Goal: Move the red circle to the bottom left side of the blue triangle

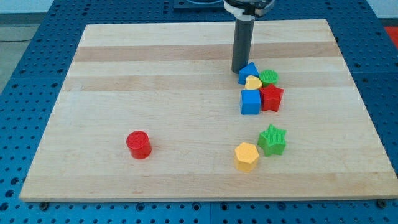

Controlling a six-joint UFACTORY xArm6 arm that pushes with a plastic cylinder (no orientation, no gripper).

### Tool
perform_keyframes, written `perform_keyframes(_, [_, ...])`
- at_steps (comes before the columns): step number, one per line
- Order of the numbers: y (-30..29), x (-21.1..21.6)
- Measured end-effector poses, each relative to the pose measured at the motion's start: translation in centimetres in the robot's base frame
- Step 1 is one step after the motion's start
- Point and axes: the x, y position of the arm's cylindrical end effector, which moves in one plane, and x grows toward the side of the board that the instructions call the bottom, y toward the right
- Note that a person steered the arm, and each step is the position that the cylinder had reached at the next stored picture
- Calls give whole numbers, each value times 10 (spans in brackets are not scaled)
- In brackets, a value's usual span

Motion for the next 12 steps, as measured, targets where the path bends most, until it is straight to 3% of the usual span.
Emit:
perform_keyframes(1, [-48,-8])
perform_keyframes(2, [-101,11])
perform_keyframes(5, [-97,167])
perform_keyframes(6, [-113,218])
perform_keyframes(7, [-165,231])
perform_keyframes(9, [-195,221])
perform_keyframes(12, [-195,141])
